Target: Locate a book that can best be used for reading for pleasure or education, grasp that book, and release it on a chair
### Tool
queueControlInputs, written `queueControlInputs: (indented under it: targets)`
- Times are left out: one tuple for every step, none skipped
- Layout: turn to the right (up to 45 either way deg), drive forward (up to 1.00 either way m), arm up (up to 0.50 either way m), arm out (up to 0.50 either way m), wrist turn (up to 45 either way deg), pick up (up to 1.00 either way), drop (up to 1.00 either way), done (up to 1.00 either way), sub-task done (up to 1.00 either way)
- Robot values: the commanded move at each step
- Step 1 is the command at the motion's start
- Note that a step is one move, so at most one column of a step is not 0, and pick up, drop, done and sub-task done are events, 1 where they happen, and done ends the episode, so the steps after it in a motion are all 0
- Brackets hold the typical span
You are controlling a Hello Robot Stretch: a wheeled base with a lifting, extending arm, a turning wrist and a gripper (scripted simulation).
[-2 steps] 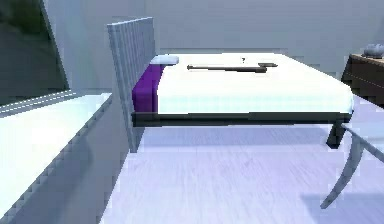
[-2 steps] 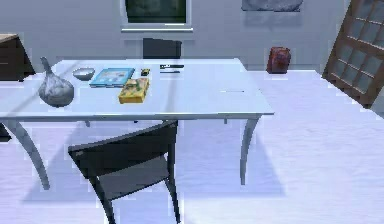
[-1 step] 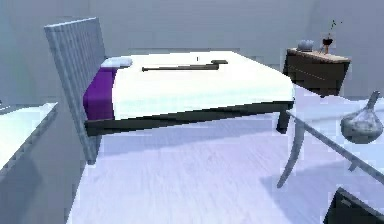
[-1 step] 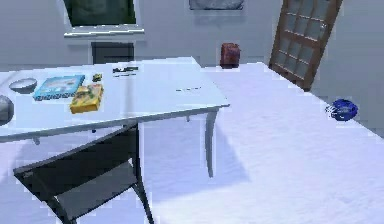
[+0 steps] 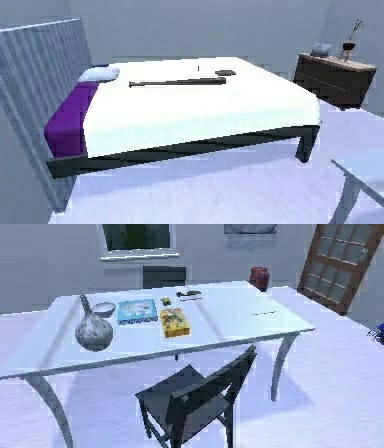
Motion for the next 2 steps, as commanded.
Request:
queueControlInputs:
  targets:
    - [45.0,0.00,0.00,0.00,0.0,0.00,0.00,0.00,0.00]
    - [45.0,0.00,0.00,0.00,0.0,0.00,0.00,0.00,0.00]
